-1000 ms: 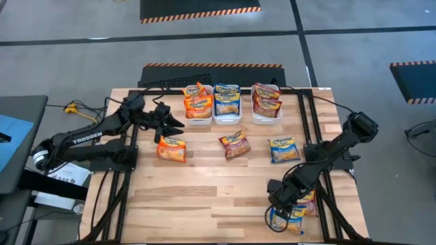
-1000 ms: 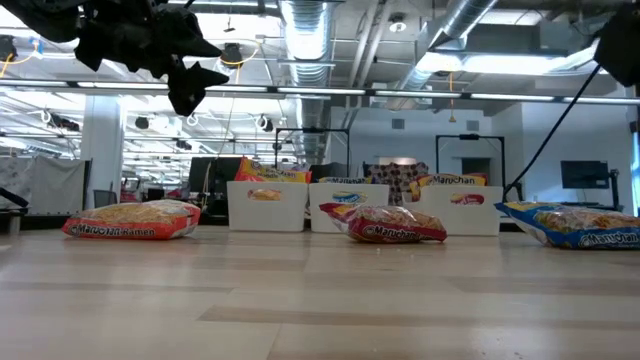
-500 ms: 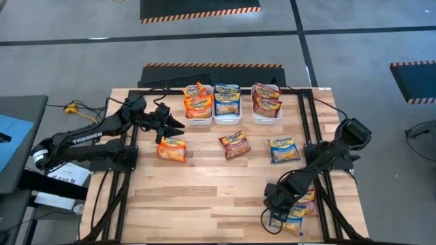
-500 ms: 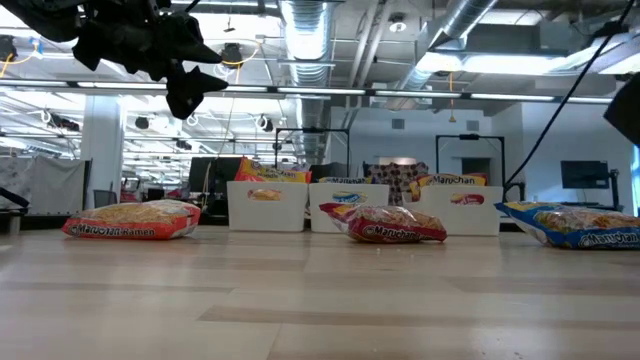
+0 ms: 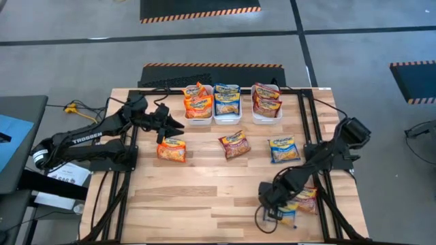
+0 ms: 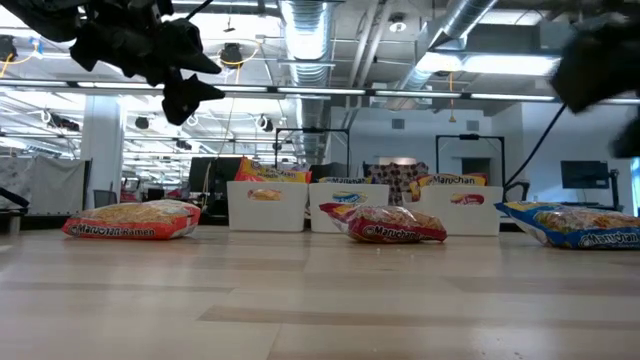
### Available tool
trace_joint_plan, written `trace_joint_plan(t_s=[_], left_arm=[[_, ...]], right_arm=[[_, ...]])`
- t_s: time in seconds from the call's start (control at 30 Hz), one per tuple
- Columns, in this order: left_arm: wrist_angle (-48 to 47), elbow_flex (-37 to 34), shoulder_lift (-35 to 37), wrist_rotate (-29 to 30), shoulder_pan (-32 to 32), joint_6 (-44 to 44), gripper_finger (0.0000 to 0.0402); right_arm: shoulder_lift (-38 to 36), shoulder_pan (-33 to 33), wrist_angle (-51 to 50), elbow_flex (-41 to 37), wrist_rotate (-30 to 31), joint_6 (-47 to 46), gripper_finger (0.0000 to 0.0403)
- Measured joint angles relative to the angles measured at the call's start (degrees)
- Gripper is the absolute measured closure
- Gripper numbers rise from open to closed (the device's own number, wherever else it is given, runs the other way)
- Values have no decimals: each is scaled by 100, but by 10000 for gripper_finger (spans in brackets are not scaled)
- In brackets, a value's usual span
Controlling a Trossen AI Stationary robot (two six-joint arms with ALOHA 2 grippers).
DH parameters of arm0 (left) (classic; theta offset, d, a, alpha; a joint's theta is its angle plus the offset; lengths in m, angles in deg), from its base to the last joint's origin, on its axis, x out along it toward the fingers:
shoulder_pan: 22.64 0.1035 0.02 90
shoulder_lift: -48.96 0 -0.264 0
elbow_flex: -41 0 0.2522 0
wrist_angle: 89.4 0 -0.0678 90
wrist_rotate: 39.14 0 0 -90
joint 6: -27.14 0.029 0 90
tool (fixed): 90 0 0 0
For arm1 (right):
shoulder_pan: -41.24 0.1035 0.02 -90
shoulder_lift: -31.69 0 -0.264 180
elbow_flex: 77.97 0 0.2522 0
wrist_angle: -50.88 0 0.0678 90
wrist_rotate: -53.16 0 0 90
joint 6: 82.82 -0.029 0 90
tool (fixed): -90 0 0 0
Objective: Sort Maruchan noodles
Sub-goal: Put the blue noodle pack into the middle white bin
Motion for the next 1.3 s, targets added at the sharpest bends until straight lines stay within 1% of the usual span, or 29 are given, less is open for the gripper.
trace_joint_plan(t_s=[0.1, 0.27, 0.43, 0.57, 0.7, 0.87, 1.0, 1.13, 1.23, 1.3], left_arm=[[-83, 0, 0, -2, -2, -2, 223], [-93, 0, 0, -2, -2, -1, 223], [-91, 0, -1, -57, -2, 0, 223], [-102, 0, 0, -109, 0, 87, 223], [-127, 0, 0, -52, 3, 297, 223], [-182, 0, 0, 260, 3, 493, 223], [-191, 0, -1, 663, 3, 658, 223], [-191, 0, -1, 983, 3, 670, 223], [-191, 0, -1, 1086, 3, 671, 223], [-191, 0, 0, 1104, 3, 671, 223]], right_arm=[[0, -321, -392, 274, 214, 517, 397], [0, -1035, -980, 875, 600, 1466, 398], [0, -1777, -1263, 1609, 760, 2544, 398], [0, -2386, -1590, 2273, 1151, 3442, 398], [0, -3071, -1918, 2913, 1744, 4330, 398], [-2, -3987, -1692, 3517, 2272, 5621, 398], [-2, -4667, -1066, 3756, 2637, 6565, 398], [-2, -5245, -248, 3786, 2693, 7390, 398], [69, -5582, 226, 3793, 2686, 8049, 398], [118, -5780, 347, 3786, 2664, 8481, 398]])
